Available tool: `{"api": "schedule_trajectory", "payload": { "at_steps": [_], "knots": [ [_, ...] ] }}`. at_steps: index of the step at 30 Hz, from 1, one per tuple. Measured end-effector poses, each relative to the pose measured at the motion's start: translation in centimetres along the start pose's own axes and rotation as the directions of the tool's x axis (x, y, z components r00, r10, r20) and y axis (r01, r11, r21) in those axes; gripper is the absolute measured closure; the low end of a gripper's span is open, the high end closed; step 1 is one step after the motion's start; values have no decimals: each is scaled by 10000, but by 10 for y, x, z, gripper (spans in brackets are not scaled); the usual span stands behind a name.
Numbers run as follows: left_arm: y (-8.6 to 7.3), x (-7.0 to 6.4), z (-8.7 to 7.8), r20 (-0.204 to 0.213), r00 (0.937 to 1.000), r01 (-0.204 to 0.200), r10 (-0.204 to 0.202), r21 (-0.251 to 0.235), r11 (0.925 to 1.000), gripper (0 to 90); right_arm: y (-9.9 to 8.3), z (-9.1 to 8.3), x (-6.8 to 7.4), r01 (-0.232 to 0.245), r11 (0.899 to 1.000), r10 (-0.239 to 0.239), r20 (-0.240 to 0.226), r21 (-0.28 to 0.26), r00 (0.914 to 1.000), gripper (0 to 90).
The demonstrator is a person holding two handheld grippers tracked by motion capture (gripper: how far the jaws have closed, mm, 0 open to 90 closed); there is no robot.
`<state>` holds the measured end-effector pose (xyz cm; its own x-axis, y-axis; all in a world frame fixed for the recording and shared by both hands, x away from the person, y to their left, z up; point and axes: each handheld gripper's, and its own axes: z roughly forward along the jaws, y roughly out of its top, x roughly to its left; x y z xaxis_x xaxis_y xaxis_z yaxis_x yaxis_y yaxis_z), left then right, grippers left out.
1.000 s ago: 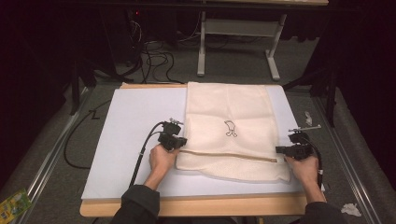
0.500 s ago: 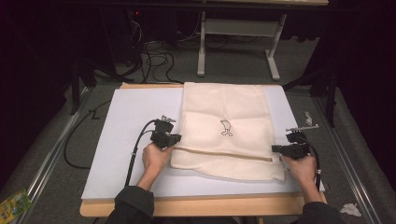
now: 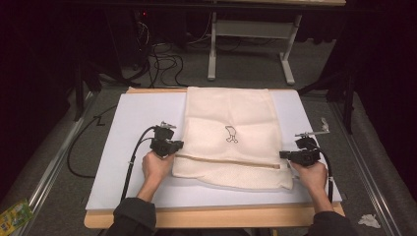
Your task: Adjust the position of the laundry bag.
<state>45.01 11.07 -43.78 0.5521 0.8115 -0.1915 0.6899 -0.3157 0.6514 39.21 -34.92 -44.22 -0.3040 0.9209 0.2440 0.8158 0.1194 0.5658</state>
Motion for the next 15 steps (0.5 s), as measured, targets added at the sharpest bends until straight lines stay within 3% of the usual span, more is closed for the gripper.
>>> {"api": "schedule_trajectory", "payload": {
  "at_steps": [8,15],
  "knots": [
    [-5,10,-11,-154,9999,60,-62,-147,9999,875,5,5,9,149,9999,-150,-199,-64,9997,898],
    [-16,24,-19,-179,9986,493,-499,-318,9983,875,9,14,22,323,9995,-324,-437,-47,9985,898]
  ]
}}
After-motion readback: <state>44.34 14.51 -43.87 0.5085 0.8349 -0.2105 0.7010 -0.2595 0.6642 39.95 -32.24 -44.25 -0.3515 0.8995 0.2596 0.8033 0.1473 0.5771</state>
